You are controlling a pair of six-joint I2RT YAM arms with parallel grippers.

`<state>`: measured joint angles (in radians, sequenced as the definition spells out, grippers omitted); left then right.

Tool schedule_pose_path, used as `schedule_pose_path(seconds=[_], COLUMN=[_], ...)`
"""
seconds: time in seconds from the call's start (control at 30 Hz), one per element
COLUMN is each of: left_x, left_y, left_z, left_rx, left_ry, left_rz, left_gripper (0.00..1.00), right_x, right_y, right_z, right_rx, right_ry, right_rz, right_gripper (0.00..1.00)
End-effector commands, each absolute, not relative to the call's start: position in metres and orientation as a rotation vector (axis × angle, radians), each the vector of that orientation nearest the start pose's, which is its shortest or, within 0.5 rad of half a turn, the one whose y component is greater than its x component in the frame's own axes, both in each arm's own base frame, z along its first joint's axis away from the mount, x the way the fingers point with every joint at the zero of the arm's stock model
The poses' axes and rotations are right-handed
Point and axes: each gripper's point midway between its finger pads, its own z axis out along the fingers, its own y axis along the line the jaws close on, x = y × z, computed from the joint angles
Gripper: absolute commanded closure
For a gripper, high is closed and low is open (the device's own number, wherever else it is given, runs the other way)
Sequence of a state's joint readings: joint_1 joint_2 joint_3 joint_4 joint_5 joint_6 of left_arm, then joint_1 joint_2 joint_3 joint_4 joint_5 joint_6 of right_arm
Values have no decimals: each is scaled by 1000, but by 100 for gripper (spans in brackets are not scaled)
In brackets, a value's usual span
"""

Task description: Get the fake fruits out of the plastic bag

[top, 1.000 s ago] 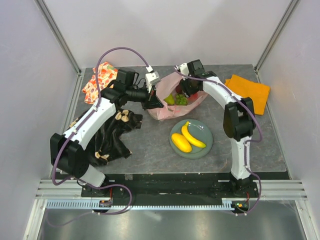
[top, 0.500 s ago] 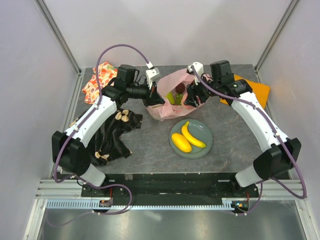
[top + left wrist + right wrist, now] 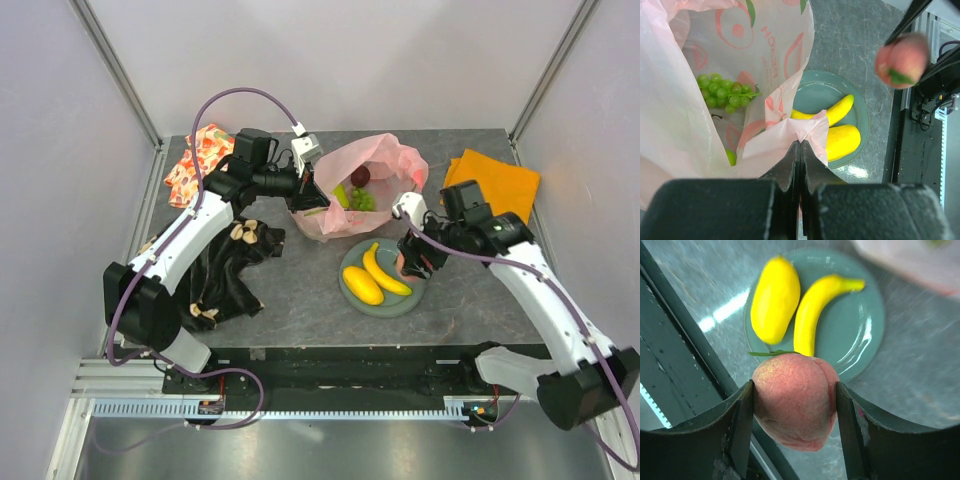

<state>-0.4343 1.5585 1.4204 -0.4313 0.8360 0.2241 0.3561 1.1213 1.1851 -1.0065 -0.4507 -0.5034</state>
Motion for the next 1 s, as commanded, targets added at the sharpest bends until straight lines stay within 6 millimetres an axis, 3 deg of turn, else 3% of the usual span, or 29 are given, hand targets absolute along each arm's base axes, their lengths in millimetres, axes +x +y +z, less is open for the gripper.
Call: schedule_pose_path(seconds=[0.0,0.27,0.5,0.67,0.87,0.97], left_x=[327,323,322,325,329,331], left_y=[-288,-283,-282,-282,-285,-286], left_z=[286,280,276,276,275,274], left_rx=[1106,1110,1114,1114,1118,1117], left_ry=[1696,1713,1724,1724,1727,1730], left_rz=[-978,-951,-945,-941,-951,-955], left_gripper=[98,98,98,98,98,98], right_x=[249,304,320,332,337,336], right_y=[147,171,172,181,185,188], right_z=[164,129,95,88,77,80], right_rx=[-1176,-1119,-1146,-1114,-1098,-1092], right_ry=[2209,2207,2257,2260,2307,2302], right_rz=[468,492,470,505,532,561], right_gripper=[61,61,61,60,42,33])
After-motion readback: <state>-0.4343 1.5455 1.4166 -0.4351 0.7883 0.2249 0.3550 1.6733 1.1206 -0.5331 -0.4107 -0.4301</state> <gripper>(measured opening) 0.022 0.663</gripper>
